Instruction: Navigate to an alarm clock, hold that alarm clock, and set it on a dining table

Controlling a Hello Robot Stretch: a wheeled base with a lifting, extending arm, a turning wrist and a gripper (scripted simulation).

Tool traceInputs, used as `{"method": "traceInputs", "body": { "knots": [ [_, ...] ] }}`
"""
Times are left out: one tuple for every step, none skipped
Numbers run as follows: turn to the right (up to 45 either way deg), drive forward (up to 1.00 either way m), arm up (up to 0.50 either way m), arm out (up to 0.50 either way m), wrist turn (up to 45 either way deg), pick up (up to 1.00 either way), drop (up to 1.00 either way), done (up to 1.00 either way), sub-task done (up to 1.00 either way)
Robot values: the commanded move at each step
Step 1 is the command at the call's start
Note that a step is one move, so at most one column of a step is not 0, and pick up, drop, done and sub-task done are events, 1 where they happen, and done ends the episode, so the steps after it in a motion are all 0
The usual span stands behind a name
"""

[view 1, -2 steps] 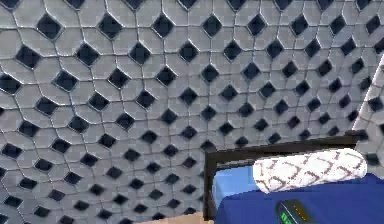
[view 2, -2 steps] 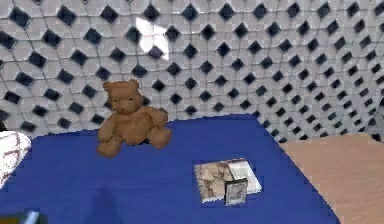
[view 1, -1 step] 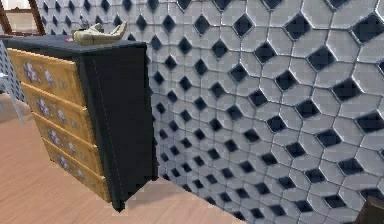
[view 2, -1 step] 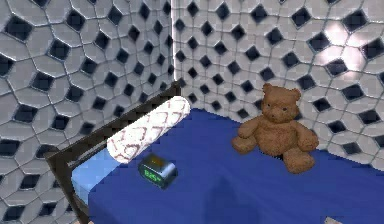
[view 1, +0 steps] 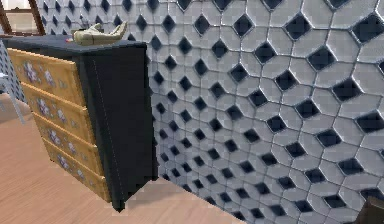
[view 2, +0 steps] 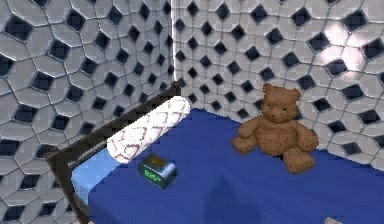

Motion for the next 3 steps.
{"method": "traceInputs", "body": {
  "knots": [
    [0.0, 0.00, 0.16, 0.00, 0.0, 0.00, 0.00, 0.00, 0.00],
    [0.0, 0.00, 0.00, 0.40, 0.0, 0.00, 0.00, 0.00, 0.00],
    [0.0, 0.00, 0.00, 0.00, 45.0, 0.00, 0.00, 0.00, 0.00]
  ]
}}
